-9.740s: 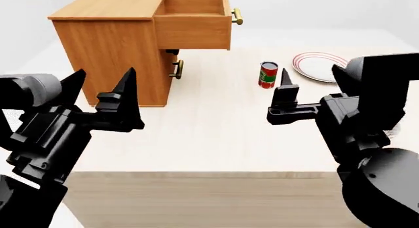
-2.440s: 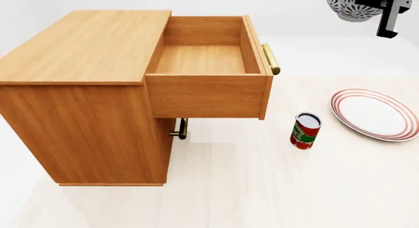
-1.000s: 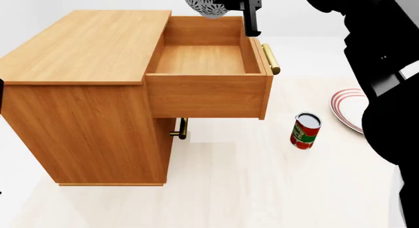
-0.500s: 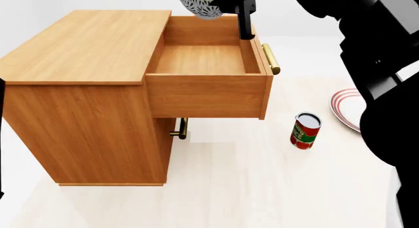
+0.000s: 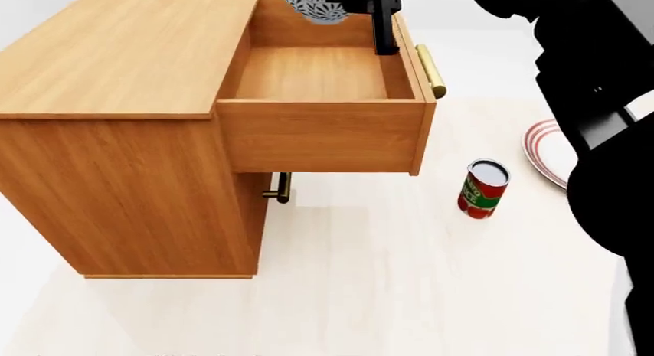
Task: Put the bowl in the top drawer of the cabinet.
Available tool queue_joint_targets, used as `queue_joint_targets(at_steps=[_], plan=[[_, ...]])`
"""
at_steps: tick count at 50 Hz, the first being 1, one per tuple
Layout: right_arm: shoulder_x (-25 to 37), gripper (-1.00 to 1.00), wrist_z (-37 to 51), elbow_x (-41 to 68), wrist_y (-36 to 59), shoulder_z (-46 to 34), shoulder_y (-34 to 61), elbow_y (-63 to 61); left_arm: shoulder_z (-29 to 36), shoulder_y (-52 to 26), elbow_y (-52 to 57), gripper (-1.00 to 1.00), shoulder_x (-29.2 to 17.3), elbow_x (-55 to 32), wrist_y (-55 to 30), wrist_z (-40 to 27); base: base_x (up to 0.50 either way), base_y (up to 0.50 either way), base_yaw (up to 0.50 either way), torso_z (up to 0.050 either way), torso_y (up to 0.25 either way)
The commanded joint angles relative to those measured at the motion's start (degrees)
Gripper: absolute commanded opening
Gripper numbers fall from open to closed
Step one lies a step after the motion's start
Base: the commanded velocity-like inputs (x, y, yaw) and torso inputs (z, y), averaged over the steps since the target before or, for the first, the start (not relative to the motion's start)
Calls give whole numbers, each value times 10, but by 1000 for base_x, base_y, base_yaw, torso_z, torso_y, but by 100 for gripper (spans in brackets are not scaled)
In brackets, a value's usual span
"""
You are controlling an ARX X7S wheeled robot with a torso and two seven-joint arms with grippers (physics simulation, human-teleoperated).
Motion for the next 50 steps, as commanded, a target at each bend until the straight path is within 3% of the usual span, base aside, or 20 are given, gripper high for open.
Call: queue_joint_targets(at_steps=[1,45,46,50], plan=[[0,-100,-1,-3,0,6,6,-1,-4,1,0,100,-3,-1,3,2,0,0,0,0,-84],[0,-100,-31,6,16,4,4,-11,-7,6,4,100,2,5,1,12,0,0,0,0,-83],[0,100,-32,6,17,4,4,-11,-7,6,4,100,3,6,1,12,0,0,0,0,-82],[0,100,-32,6,18,4,4,-11,-8,8,4,100,4,5,1,13,0,0,0,0,-72]])
